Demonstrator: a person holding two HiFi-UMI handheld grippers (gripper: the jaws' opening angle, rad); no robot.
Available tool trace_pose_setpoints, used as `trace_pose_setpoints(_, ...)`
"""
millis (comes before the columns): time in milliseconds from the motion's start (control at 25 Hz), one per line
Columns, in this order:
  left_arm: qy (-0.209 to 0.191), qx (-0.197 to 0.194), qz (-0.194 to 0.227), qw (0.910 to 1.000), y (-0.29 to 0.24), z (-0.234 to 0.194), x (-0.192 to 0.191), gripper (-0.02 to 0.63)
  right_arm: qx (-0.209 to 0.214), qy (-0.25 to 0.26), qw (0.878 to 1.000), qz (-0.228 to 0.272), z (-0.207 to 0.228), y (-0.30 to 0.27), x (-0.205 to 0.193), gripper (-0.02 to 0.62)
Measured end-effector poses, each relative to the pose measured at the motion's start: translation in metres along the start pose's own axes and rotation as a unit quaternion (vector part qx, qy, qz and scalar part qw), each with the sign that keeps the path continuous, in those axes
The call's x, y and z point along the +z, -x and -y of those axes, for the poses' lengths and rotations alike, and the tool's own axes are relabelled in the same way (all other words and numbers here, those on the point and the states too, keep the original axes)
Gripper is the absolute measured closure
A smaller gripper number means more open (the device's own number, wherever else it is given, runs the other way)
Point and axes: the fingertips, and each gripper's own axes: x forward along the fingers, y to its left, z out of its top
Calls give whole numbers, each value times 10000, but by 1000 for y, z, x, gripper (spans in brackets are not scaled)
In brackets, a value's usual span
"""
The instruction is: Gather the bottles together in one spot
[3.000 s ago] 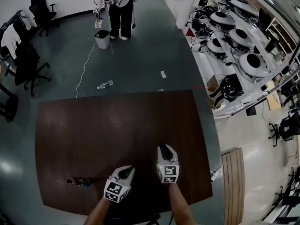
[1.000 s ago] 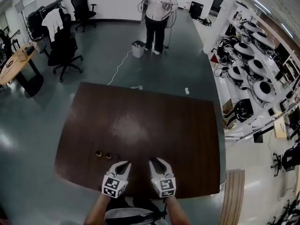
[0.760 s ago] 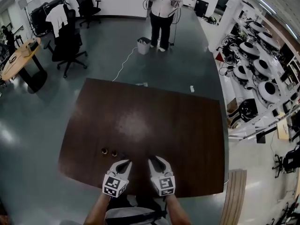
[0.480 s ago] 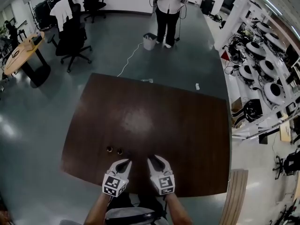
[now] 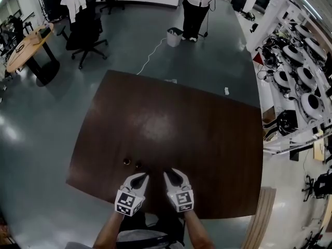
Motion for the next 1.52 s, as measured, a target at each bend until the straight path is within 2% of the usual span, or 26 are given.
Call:
trace_pose_setpoints(400,80,66,-38,9999,-2,-15,-23,605,111,63,9998,-125,-2,-14,-23,500)
trace_pose_setpoints(800,60,48,-86,9999,-2,-20,-30,606,182,74,9998,-51,-10,-15,-36,500)
trace_pose_setpoints(1320,29,44,-81,10000,4,-18,-38,605,101,138,9998,59,-10,-16,-38,495)
trace_pose_setpoints(1520,11,60,-81,9999,8,-21,-40,606,80,-19,9999,125,-10,-17,-39,383)
